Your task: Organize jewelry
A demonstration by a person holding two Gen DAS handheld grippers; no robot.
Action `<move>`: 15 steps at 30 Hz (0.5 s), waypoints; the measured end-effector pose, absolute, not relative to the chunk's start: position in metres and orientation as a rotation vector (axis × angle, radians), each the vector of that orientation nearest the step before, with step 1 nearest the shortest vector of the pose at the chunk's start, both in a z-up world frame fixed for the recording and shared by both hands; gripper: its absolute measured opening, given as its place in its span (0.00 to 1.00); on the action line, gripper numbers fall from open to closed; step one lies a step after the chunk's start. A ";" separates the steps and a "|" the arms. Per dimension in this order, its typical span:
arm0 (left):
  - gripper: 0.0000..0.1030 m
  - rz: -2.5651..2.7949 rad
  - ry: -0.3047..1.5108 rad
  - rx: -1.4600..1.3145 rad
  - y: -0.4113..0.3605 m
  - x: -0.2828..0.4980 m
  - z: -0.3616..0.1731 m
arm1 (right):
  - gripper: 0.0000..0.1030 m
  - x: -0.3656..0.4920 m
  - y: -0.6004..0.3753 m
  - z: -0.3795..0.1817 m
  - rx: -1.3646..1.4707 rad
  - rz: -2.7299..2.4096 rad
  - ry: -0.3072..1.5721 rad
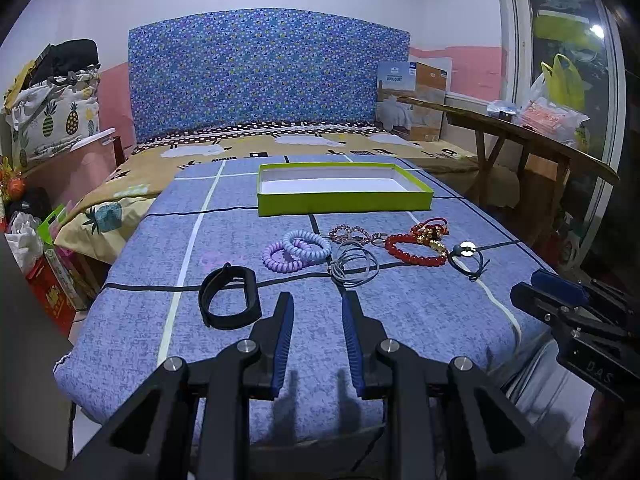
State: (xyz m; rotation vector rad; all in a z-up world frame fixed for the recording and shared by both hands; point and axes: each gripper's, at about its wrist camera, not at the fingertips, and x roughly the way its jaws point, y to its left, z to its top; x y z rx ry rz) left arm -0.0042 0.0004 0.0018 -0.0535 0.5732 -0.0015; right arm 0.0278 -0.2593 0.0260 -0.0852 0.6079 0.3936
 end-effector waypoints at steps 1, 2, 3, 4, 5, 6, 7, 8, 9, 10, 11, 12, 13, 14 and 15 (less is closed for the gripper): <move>0.25 -0.002 0.572 -0.052 0.000 -0.005 0.002 | 0.39 0.028 -0.259 0.026 -0.086 0.393 0.608; 0.25 -0.002 0.571 -0.052 0.000 -0.005 0.002 | 0.39 0.028 -0.259 0.026 -0.086 0.393 0.607; 0.25 -0.002 0.570 -0.052 -0.001 -0.005 0.002 | 0.39 0.028 -0.259 0.026 -0.086 0.393 0.607; 0.25 -0.001 0.570 -0.050 -0.001 -0.005 0.002 | 0.39 0.027 -0.259 0.026 -0.086 0.394 0.608; 0.25 -0.001 0.569 -0.050 -0.001 -0.005 0.003 | 0.39 0.027 -0.259 0.026 -0.086 0.394 0.607; 0.25 -0.002 0.568 -0.049 -0.002 -0.006 0.003 | 0.39 0.028 -0.259 0.026 -0.086 0.394 0.607; 0.25 -0.001 0.568 -0.049 -0.002 -0.006 0.003 | 0.39 0.027 -0.259 0.026 -0.086 0.394 0.607; 0.25 -0.001 0.567 -0.049 -0.003 -0.006 0.003 | 0.39 0.027 -0.259 0.026 -0.086 0.394 0.607; 0.25 -0.001 0.568 -0.050 -0.002 -0.006 0.003 | 0.39 0.027 -0.259 0.026 -0.087 0.394 0.607; 0.25 0.000 0.568 -0.049 -0.002 -0.006 0.003 | 0.39 0.027 -0.260 0.027 -0.087 0.394 0.606; 0.25 0.000 0.567 -0.049 -0.002 -0.006 0.003 | 0.39 0.027 -0.259 0.027 -0.086 0.393 0.607; 0.25 -0.001 0.568 -0.049 -0.002 -0.006 0.003 | 0.39 0.028 -0.259 0.027 -0.087 0.393 0.606; 0.25 -0.001 0.568 -0.050 -0.002 -0.006 0.004 | 0.39 0.028 -0.259 0.027 -0.087 0.392 0.606; 0.25 0.000 0.567 -0.049 -0.002 -0.006 0.003 | 0.39 0.027 -0.259 0.027 -0.087 0.393 0.607; 0.25 0.000 0.565 -0.048 -0.003 -0.007 0.004 | 0.39 0.027 -0.259 0.027 -0.087 0.393 0.606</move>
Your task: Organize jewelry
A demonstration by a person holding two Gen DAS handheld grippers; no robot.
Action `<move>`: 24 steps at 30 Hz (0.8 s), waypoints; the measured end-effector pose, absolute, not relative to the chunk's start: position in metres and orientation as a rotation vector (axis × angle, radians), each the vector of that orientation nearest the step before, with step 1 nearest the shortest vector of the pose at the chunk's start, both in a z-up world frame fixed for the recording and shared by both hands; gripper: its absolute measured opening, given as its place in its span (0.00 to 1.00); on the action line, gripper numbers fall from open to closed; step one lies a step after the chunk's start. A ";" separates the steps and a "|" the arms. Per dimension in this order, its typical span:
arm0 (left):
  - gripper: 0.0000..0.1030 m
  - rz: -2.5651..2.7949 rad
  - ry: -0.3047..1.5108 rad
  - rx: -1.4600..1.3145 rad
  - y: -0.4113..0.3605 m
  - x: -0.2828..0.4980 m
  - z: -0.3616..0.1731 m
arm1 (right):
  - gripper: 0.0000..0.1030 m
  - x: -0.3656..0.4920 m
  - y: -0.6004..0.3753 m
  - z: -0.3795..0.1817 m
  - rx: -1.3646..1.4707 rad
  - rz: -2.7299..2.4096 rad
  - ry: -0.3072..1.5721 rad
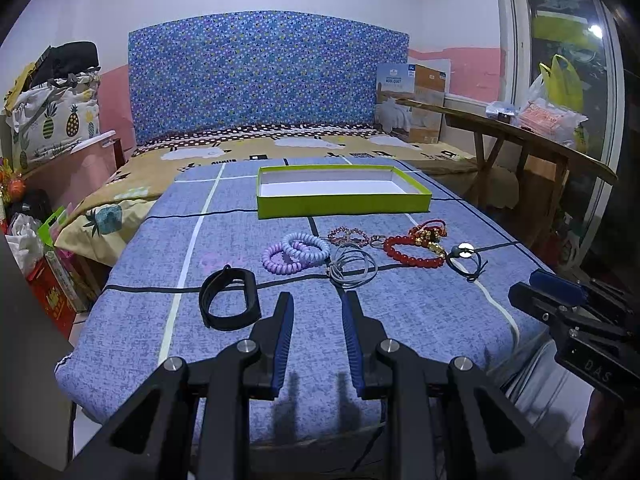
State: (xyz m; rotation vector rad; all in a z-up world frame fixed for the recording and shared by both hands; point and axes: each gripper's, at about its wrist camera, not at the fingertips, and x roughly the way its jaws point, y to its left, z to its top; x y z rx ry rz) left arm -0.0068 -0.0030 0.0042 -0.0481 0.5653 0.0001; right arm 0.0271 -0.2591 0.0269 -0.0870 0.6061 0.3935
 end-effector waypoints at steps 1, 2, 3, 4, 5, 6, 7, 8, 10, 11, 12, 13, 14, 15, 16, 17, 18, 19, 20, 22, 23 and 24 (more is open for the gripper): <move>0.25 0.000 0.564 -0.048 -0.003 -0.008 0.005 | 0.39 0.027 -0.259 0.027 -0.088 0.393 0.606; 0.25 0.000 0.562 -0.049 -0.004 -0.008 0.006 | 0.39 0.027 -0.259 0.027 -0.088 0.393 0.606; 0.25 0.001 0.561 -0.049 -0.004 -0.008 0.006 | 0.39 0.027 -0.259 0.027 -0.088 0.394 0.607; 0.25 0.001 0.560 -0.049 -0.004 -0.009 0.007 | 0.39 0.027 -0.259 0.027 -0.088 0.394 0.607; 0.25 0.000 0.560 -0.051 -0.004 -0.009 0.007 | 0.39 0.027 -0.259 0.027 -0.088 0.394 0.607; 0.25 0.000 0.561 -0.051 -0.004 -0.009 0.007 | 0.39 0.027 -0.259 0.028 -0.088 0.394 0.607; 0.25 0.001 0.561 -0.050 -0.005 -0.009 0.007 | 0.39 0.027 -0.259 0.028 -0.088 0.394 0.608; 0.25 0.000 0.560 -0.049 -0.005 -0.009 0.007 | 0.39 0.027 -0.258 0.028 -0.088 0.393 0.607; 0.25 -0.001 0.560 -0.050 -0.004 -0.009 0.007 | 0.39 0.027 -0.258 0.028 -0.088 0.393 0.606; 0.25 -0.001 0.560 -0.050 -0.004 -0.009 0.007 | 0.39 0.027 -0.258 0.028 -0.088 0.393 0.606; 0.25 -0.001 0.560 -0.049 -0.004 -0.009 0.007 | 0.39 0.027 -0.258 0.028 -0.088 0.393 0.606; 0.25 -0.002 0.559 -0.050 -0.004 -0.009 0.007 | 0.39 0.027 -0.258 0.028 -0.089 0.393 0.606; 0.25 -0.003 0.559 -0.050 -0.004 -0.009 0.008 | 0.39 0.027 -0.258 0.028 -0.089 0.393 0.606; 0.25 -0.002 0.560 -0.050 -0.004 -0.009 0.007 | 0.39 0.027 -0.259 0.028 -0.088 0.393 0.606; 0.25 -0.002 0.560 -0.050 -0.004 -0.009 0.007 | 0.39 0.027 -0.259 0.028 -0.088 0.393 0.607; 0.25 -0.002 0.560 -0.050 -0.004 -0.009 0.007 | 0.39 0.027 -0.259 0.028 -0.089 0.393 0.607; 0.25 -0.003 0.560 -0.051 -0.004 -0.009 0.007 | 0.39 0.027 -0.259 0.028 -0.088 0.393 0.606; 0.25 -0.003 0.559 -0.050 -0.004 -0.009 0.007 | 0.39 0.027 -0.259 0.028 -0.089 0.393 0.606; 0.25 -0.003 0.559 -0.049 -0.005 -0.009 0.007 | 0.39 0.027 -0.259 0.028 -0.089 0.393 0.606; 0.25 -0.003 0.559 -0.051 -0.004 -0.009 0.007 | 0.39 0.027 -0.258 0.028 -0.090 0.393 0.605; 0.25 -0.002 0.559 -0.051 -0.004 -0.009 0.007 | 0.39 0.027 -0.258 0.028 -0.090 0.393 0.606; 0.25 -0.002 0.559 -0.051 -0.004 -0.009 0.007 | 0.39 0.027 -0.258 0.028 -0.089 0.393 0.606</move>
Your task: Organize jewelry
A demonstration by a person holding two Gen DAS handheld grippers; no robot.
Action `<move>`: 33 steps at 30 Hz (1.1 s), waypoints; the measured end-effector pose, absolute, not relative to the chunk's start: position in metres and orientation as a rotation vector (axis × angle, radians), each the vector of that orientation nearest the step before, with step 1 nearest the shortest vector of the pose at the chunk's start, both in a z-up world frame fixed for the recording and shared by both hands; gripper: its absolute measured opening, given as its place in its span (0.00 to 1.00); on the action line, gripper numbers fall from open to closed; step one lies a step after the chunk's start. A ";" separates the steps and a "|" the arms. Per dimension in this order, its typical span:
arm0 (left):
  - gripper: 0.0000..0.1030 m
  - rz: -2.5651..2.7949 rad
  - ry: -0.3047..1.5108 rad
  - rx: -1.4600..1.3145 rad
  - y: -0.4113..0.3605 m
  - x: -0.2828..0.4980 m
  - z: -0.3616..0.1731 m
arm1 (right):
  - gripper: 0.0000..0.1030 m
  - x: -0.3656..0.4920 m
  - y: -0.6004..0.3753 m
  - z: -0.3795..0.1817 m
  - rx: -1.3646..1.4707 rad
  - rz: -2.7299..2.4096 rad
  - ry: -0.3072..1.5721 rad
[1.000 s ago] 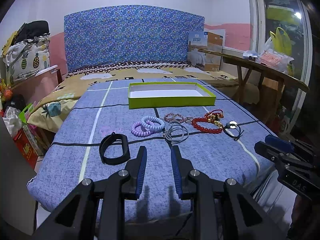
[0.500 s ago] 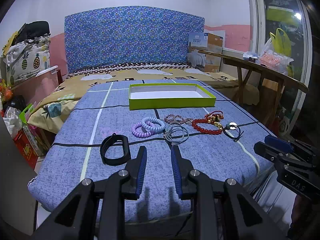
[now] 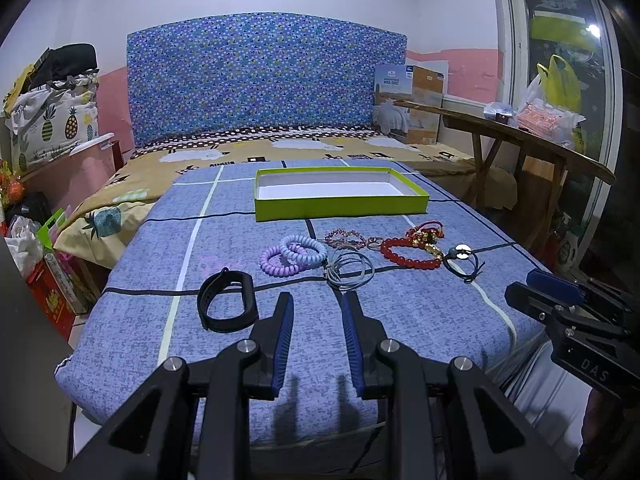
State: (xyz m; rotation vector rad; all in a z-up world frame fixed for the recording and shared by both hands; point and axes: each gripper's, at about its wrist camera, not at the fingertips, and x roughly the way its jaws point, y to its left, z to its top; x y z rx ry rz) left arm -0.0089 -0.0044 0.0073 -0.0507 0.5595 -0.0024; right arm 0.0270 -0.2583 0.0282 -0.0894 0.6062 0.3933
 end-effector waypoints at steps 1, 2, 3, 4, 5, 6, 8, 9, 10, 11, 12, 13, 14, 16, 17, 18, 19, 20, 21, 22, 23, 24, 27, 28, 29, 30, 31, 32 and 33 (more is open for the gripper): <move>0.25 -0.003 0.560 -0.052 -0.004 -0.009 0.007 | 0.39 0.027 -0.258 0.028 -0.089 0.393 0.606; 0.25 -0.003 0.560 -0.052 -0.005 -0.009 0.007 | 0.39 0.027 -0.258 0.028 -0.090 0.393 0.606; 0.25 -0.003 0.560 -0.051 -0.005 -0.009 0.007 | 0.39 0.027 -0.258 0.028 -0.090 0.393 0.606; 0.25 -0.002 0.560 -0.051 -0.005 -0.009 0.007 | 0.39 0.027 -0.258 0.028 -0.090 0.394 0.607; 0.25 -0.002 0.561 -0.053 -0.005 -0.009 0.007 | 0.39 0.027 -0.258 0.029 -0.090 0.393 0.605; 0.25 -0.003 0.561 -0.053 -0.005 -0.009 0.007 | 0.39 0.027 -0.258 0.029 -0.090 0.393 0.605; 0.25 -0.004 0.562 -0.054 -0.006 -0.009 0.008 | 0.39 0.027 -0.257 0.028 -0.090 0.393 0.605; 0.25 -0.002 0.561 -0.053 -0.005 -0.009 0.007 | 0.39 0.027 -0.257 0.027 -0.090 0.393 0.605; 0.25 -0.003 0.560 -0.054 -0.006 -0.009 0.007 | 0.39 0.027 -0.257 0.026 -0.090 0.393 0.606; 0.25 -0.003 0.561 -0.053 -0.006 -0.009 0.007 | 0.39 0.027 -0.258 0.031 -0.090 0.393 0.607; 0.25 -0.005 0.561 -0.054 -0.006 -0.009 0.007 | 0.39 0.026 -0.258 0.032 -0.090 0.393 0.607; 0.25 -0.006 0.562 -0.053 -0.007 -0.009 0.006 | 0.39 0.026 -0.258 0.032 -0.091 0.393 0.607; 0.25 -0.007 0.562 -0.053 -0.008 -0.009 0.007 | 0.39 0.027 -0.258 0.031 -0.090 0.393 0.607; 0.25 -0.010 0.563 -0.055 -0.008 -0.009 0.006 | 0.39 0.027 -0.257 0.030 -0.091 0.393 0.606; 0.25 -0.011 0.564 -0.057 -0.008 -0.009 0.006 | 0.39 0.027 -0.257 0.030 -0.091 0.392 0.606; 0.25 -0.012 0.565 -0.057 -0.009 -0.009 0.006 | 0.39 0.027 -0.257 0.030 -0.091 0.393 0.607; 0.25 -0.011 0.565 -0.057 -0.009 -0.009 0.006 | 0.39 0.027 -0.258 0.031 -0.090 0.393 0.607; 0.25 -0.013 0.565 -0.058 -0.009 -0.009 0.006 | 0.39 0.027 -0.257 0.030 -0.091 0.392 0.606; 0.25 -0.014 0.566 -0.059 -0.009 -0.009 0.006 | 0.39 0.027 -0.257 0.030 -0.090 0.392 0.607; 0.25 -0.014 0.566 -0.059 -0.009 -0.009 0.006 | 0.39 0.027 -0.257 0.030 -0.090 0.393 0.608; 0.25 -0.014 0.567 -0.060 -0.009 -0.008 0.005 | 0.39 0.027 -0.257 0.029 -0.091 0.392 0.607; 0.25 -0.015 0.568 -0.061 -0.009 -0.009 0.006 | 0.39 0.027 -0.257 0.029 -0.091 0.392 0.606; 0.25 -0.015 0.568 -0.060 -0.009 -0.008 0.005 | 0.39 0.027 -0.257 0.029 -0.090 0.392 0.607; 0.25 -0.015 0.570 -0.061 -0.009 -0.008 0.004 | 0.39 0.027 -0.257 0.030 -0.090 0.391 0.607; 0.25 -0.016 0.573 -0.063 -0.008 -0.007 0.003 | 0.39 0.029 -0.258 0.029 -0.091 0.391 0.606; 0.25 -0.013 0.576 -0.062 -0.009 -0.006 0.002 | 0.39 0.030 -0.258 0.030 -0.090 0.391 0.608; 0.25 -0.013 0.578 -0.064 -0.007 -0.005 0.001 | 0.39 0.029 -0.258 0.029 -0.090 0.391 0.608; 0.25 -0.012 0.581 -0.067 -0.004 -0.004 0.000 | 0.39 0.030 -0.258 0.030 -0.091 0.391 0.608; 0.25 -0.008 0.584 -0.069 -0.002 -0.003 0.000 | 0.39 0.030 -0.258 0.029 -0.092 0.391 0.608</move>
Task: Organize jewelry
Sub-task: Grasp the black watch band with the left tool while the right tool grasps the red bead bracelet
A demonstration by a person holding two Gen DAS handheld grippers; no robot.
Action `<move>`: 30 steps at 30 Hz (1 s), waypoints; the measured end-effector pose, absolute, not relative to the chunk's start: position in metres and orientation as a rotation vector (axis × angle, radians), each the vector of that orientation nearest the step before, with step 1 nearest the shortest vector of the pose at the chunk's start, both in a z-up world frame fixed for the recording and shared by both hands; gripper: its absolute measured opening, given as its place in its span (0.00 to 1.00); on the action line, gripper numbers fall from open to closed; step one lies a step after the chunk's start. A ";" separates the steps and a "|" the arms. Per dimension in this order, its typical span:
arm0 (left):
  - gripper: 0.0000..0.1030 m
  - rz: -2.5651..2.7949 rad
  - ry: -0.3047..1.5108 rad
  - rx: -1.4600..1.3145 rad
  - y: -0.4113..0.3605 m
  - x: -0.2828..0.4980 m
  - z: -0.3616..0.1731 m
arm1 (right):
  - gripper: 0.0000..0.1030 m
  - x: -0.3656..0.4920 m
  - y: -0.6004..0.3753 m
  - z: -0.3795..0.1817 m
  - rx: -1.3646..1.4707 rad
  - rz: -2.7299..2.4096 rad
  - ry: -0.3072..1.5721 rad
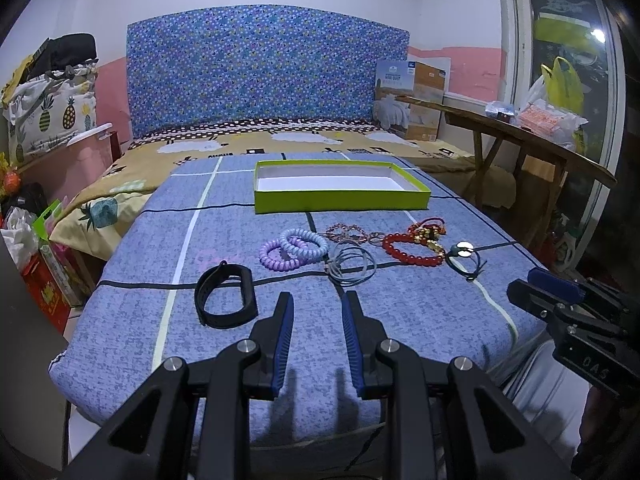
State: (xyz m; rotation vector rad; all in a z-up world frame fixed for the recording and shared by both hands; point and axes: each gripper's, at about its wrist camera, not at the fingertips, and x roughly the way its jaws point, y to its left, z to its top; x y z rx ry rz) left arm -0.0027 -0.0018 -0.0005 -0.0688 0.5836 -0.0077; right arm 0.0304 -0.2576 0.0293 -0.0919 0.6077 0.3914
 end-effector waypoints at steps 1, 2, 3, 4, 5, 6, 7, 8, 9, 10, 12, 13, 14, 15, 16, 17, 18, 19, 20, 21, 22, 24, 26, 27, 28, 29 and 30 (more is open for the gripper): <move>0.25 0.001 0.586 -0.070 0.001 -0.001 -0.001 | 0.39 0.032 -0.258 0.030 -0.093 0.392 0.608; 0.25 0.009 0.587 -0.073 0.003 0.001 -0.001 | 0.39 0.036 -0.257 0.025 -0.093 0.393 0.608; 0.25 0.019 0.589 -0.077 0.007 0.002 -0.002 | 0.39 0.039 -0.257 0.026 -0.095 0.391 0.609; 0.25 0.029 0.591 -0.080 0.010 0.005 -0.001 | 0.39 0.042 -0.257 0.025 -0.097 0.391 0.611; 0.25 0.041 0.593 -0.083 0.014 0.006 -0.002 | 0.39 0.044 -0.257 0.025 -0.098 0.391 0.614; 0.25 0.054 0.595 -0.086 0.018 0.008 -0.003 | 0.39 0.046 -0.257 0.024 -0.099 0.392 0.616; 0.25 0.064 0.597 -0.089 0.022 0.010 -0.004 | 0.39 0.049 -0.257 0.023 -0.100 0.393 0.619; 0.25 0.075 0.599 -0.091 0.027 0.011 -0.005 | 0.39 0.050 -0.255 0.023 -0.100 0.393 0.620; 0.25 0.091 0.602 -0.094 0.031 0.013 -0.006 | 0.39 0.054 -0.255 0.023 -0.099 0.392 0.624; 0.25 0.101 0.603 -0.095 0.034 0.015 -0.006 | 0.39 0.055 -0.255 0.023 -0.100 0.392 0.626; 0.25 0.130 0.608 -0.098 0.043 0.019 -0.008 | 0.39 0.061 -0.253 0.023 -0.102 0.396 0.630; 0.25 0.139 0.612 -0.099 0.045 0.021 -0.008 | 0.39 0.063 -0.252 0.023 -0.104 0.398 0.631; 0.25 0.149 0.617 -0.102 0.049 0.023 -0.009 | 0.39 0.067 -0.251 0.023 -0.104 0.403 0.634; 0.25 0.159 0.624 -0.104 0.052 0.026 -0.011 | 0.39 0.069 -0.250 0.022 -0.103 0.406 0.638; 0.25 0.172 0.632 -0.105 0.055 0.029 -0.013 | 0.39 0.073 -0.249 0.021 -0.101 0.410 0.645; 0.25 0.183 0.639 -0.107 0.059 0.031 -0.015 | 0.39 0.075 -0.248 0.020 -0.100 0.412 0.650; 0.25 0.189 0.646 -0.109 0.061 0.033 -0.016 | 0.39 0.079 -0.247 0.019 -0.100 0.413 0.657; 0.25 0.198 0.655 -0.112 0.064 0.035 -0.018 | 0.39 0.082 -0.246 0.018 -0.103 0.413 0.662; 0.25 0.208 0.664 -0.116 0.067 0.038 -0.021 | 0.39 0.086 -0.244 0.016 -0.105 0.414 0.669; 0.25 0.214 0.672 -0.119 0.071 0.040 -0.023 | 0.39 0.090 -0.243 0.014 -0.108 0.416 0.679; 0.25 0.217 0.680 -0.121 0.072 0.042 -0.025 | 0.39 0.094 -0.241 0.012 -0.109 0.419 0.687; 0.25 0.226 0.698 -0.122 0.075 0.045 -0.029 | 0.39 0.100 -0.238 0.009 -0.116 0.427 0.701; 0.25 0.228 0.711 -0.125 0.078 0.048 -0.032 | 0.39 0.107 -0.235 0.006 -0.129 0.434 0.713; 0.25 0.228 0.720 -0.128 0.079 0.050 -0.034 | 0.39 0.111 -0.232 0.004 -0.141 0.443 0.721; 0.25 0.227 0.726 -0.130 0.080 0.052 -0.035 | 0.39 0.115 -0.229 0.003 -0.152 0.451 0.727; 0.25 0.225 0.731 -0.131 0.080 0.053 -0.036 | 0.39 0.118 -0.227 0.002 -0.160 0.456 0.730; 0.25 0.222 0.739 -0.132 0.082 0.054 -0.037 | 0.39 0.121 -0.224 0.001 -0.175 0.464 0.734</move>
